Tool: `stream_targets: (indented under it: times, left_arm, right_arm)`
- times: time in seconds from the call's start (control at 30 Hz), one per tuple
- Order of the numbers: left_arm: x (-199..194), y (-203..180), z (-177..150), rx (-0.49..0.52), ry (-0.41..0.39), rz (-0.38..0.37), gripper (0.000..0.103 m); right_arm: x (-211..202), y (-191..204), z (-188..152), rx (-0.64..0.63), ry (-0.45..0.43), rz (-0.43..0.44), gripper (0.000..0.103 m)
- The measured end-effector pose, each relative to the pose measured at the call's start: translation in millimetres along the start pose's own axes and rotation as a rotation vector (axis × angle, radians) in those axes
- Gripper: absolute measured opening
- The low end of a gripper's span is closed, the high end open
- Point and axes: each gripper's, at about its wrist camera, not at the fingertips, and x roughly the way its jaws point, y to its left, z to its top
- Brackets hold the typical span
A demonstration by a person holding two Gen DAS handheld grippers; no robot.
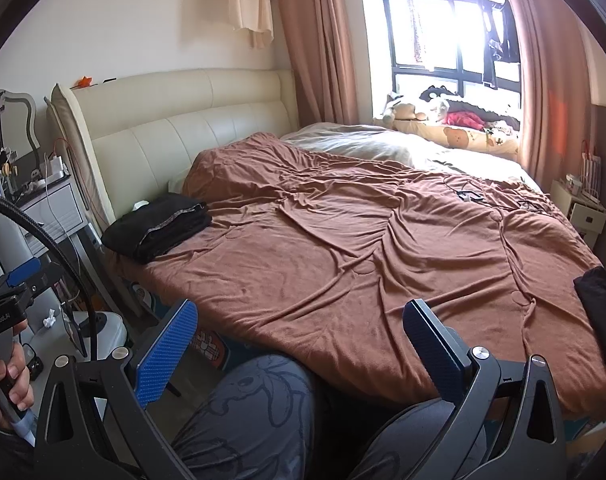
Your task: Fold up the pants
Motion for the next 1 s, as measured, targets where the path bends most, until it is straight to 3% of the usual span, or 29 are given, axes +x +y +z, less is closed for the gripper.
stream_targets:
  times: [1.0]
  left_arm:
    - [-15.8, -1.9, -2.8, 0.003, -0.001, 0.008, 0.103]
  right_arm:
    - [-19.1, 2.2, -3.1, -0.025, -0.016, -0.013, 0.103]
